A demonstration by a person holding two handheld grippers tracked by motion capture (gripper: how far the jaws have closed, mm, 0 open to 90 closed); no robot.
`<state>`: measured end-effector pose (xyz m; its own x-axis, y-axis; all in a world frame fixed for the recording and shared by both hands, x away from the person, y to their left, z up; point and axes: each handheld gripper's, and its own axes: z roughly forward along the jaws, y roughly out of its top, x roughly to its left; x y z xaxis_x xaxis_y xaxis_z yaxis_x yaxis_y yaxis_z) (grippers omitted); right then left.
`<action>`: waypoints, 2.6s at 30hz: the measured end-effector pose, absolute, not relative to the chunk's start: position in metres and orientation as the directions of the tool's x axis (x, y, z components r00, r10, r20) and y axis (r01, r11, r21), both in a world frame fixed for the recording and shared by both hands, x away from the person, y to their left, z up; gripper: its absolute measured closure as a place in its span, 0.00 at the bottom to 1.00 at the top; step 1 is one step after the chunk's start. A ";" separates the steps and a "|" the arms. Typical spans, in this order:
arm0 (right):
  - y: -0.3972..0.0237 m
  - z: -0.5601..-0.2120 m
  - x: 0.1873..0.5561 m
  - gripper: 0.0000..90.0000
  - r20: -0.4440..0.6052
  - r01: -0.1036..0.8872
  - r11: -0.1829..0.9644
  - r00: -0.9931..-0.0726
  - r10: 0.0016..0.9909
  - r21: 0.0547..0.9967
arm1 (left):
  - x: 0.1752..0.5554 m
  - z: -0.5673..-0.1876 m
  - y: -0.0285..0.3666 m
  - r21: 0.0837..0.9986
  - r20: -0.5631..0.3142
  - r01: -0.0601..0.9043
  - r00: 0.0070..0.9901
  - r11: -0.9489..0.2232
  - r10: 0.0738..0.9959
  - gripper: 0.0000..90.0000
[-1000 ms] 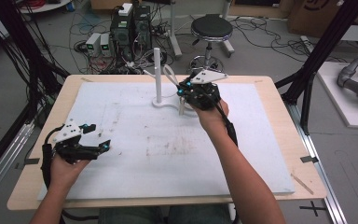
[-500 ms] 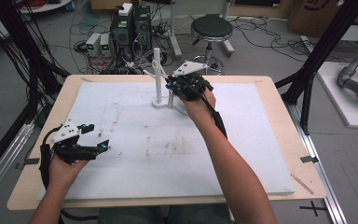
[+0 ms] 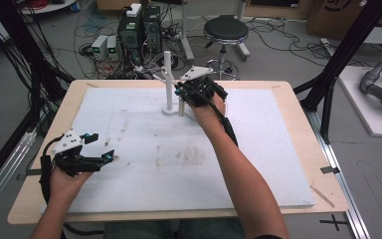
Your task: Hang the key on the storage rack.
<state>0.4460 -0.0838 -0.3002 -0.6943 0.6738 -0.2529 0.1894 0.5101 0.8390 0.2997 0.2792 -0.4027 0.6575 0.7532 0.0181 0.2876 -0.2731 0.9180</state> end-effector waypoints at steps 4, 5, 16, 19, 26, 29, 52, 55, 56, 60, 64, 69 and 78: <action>-0.080 -0.307 0.453 0.92 -0.254 0.209 0.520 -0.688 0.680 0.828 | 0.298 -0.403 0.281 0.918 0.017 0.289 0.655 -0.271 0.756 0.17; -0.080 -0.307 0.453 0.92 -0.254 0.209 0.520 -0.688 0.680 0.828 | 0.298 -0.403 0.282 0.918 0.018 0.289 0.654 -0.271 0.757 0.17; -0.098 -0.307 0.440 0.54 -0.198 0.223 0.446 -0.668 0.718 0.867 | 0.298 -0.404 0.280 0.917 0.017 0.292 0.655 -0.273 0.756 0.17; -0.107 -0.306 0.433 0.52 -0.190 0.215 0.428 -0.664 0.723 0.878 | 0.299 -0.404 0.279 0.916 0.020 0.290 0.660 -0.278 0.751 0.17; -0.142 -0.311 0.408 0.44 -0.181 0.200 0.399 -0.655 0.734 0.895 | 0.304 -0.404 0.272 0.916 0.018 0.287 0.671 -0.281 0.741 0.17; -0.151 -0.313 0.402 0.42 -0.180 0.198 0.396 -0.654 0.735 0.897 | 0.307 -0.404 0.269 0.917 0.014 0.286 0.675 -0.279 0.737 0.17; -0.222 -0.357 0.351 0.24 -0.072 0.249 0.276 -0.607 0.792 0.928 | 0.322 -0.406 0.252 0.916 0.014 0.279 0.698 -0.289 0.716 0.17; -0.227 -0.366 0.348 0.23 -0.058 0.261 0.266 -0.603 0.795 0.928 | 0.322 -0.407 0.252 0.916 0.011 0.280 0.697 -0.286 0.717 0.17; -0.228 -0.369 0.348 0.23 -0.056 0.265 0.265 -0.603 0.796 0.927 | 0.322 -0.407 0.252 0.916 0.010 0.282 0.696 -0.285 0.718 0.17; -0.231 -0.376 0.346 0.22 -0.047 0.280 0.262 -0.596 0.801 0.924 | 0.322 -0.408 0.251 0.917 0.002 0.284 0.698 -0.280 0.716 0.17; -0.232 -0.380 0.347 0.22 -0.037 0.294 0.259 -0.592 0.805 0.920 | 0.323 -0.409 0.251 0.915 0.006 0.285 0.702 -0.288 0.712 0.17; -0.235 -0.382 0.348 0.22 -0.019 0.312 0.243 -0.578 0.815 0.918 | 0.321 -0.408 0.252 0.916 0.004 0.284 0.700 -0.283 0.714 0.17; -0.236 -0.386 0.349 0.22 -0.020 0.319 0.248 -0.575 0.818 0.915 | 0.320 -0.407 0.253 0.917 0.001 0.285 0.698 -0.279 0.716 0.17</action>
